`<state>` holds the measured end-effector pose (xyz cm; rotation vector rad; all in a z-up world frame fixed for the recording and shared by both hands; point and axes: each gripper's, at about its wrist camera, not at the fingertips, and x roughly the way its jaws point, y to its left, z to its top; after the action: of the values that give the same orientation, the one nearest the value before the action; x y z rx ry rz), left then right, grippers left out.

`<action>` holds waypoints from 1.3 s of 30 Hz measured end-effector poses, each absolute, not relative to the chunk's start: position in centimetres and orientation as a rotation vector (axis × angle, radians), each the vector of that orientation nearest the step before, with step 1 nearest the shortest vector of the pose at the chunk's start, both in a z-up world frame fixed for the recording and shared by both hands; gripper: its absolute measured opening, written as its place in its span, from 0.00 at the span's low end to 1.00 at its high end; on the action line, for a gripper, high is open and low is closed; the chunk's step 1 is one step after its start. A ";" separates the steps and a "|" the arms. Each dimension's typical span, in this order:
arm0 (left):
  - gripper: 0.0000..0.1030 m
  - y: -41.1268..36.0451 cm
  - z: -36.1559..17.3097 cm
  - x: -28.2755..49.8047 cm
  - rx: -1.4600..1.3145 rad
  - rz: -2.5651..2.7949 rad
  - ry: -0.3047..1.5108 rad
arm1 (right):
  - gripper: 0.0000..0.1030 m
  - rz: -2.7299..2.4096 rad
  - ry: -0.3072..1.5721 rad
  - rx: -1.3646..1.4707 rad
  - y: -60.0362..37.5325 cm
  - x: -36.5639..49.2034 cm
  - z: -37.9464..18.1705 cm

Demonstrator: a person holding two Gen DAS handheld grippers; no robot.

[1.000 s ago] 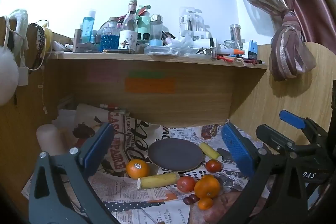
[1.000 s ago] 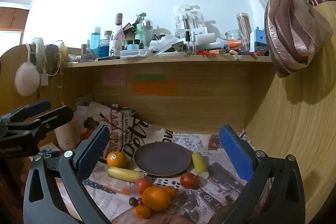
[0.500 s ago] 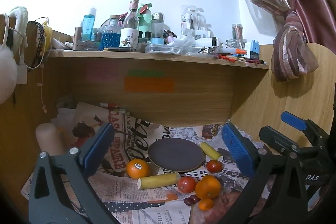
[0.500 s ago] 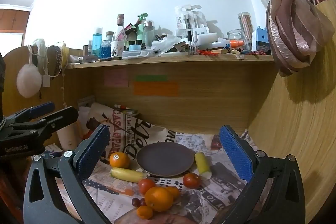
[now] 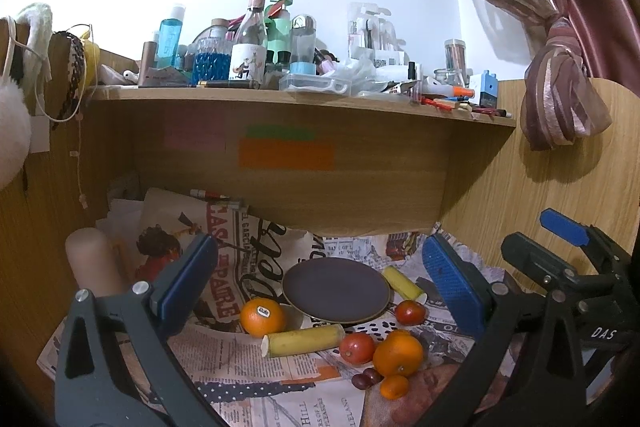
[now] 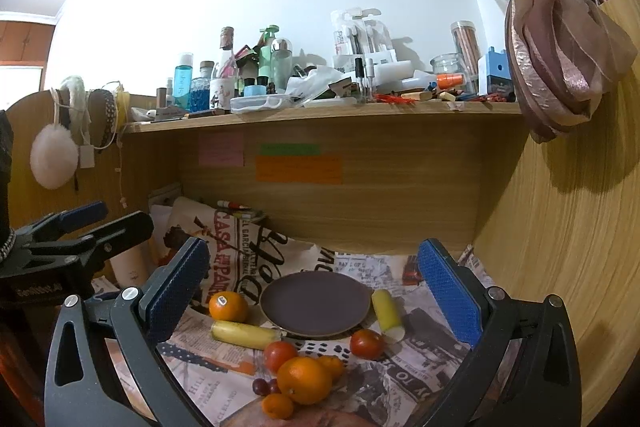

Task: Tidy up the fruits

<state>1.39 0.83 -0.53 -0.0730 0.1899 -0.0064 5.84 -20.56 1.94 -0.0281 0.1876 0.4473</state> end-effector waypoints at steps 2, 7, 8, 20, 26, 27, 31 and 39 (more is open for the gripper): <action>1.00 0.7 -0.6 1.4 -0.074 -0.007 0.192 | 1.00 0.446 0.188 -0.029 -20.6 5.9 1.9; 1.00 0.7 -0.7 1.5 -0.074 -0.007 0.193 | 1.00 0.446 0.192 -0.031 -20.6 6.0 1.8; 1.00 0.7 -0.7 1.4 -0.073 -0.006 0.193 | 1.00 0.445 0.193 -0.031 -20.5 6.0 1.7; 1.00 0.6 -1.1 1.7 -0.070 -0.004 0.200 | 1.00 0.449 0.197 -0.027 -20.5 6.1 1.5; 1.00 0.6 -1.1 1.7 -0.065 -0.002 0.197 | 1.00 0.450 0.198 -0.025 -20.5 6.2 1.5; 1.00 0.6 -1.1 1.7 -0.064 -0.002 0.196 | 1.00 0.450 0.198 -0.025 -20.5 6.2 1.5; 1.00 0.6 -1.0 1.6 -0.063 -0.002 0.196 | 1.00 0.450 0.197 -0.025 -20.5 6.2 1.5; 1.00 0.5 -1.1 1.6 -0.064 -0.001 0.196 | 1.00 0.449 0.197 -0.024 -20.5 6.2 1.5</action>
<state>1.55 0.49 -1.09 -0.0642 0.1958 -0.0014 6.15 -20.51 1.49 -0.0244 0.1970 0.4488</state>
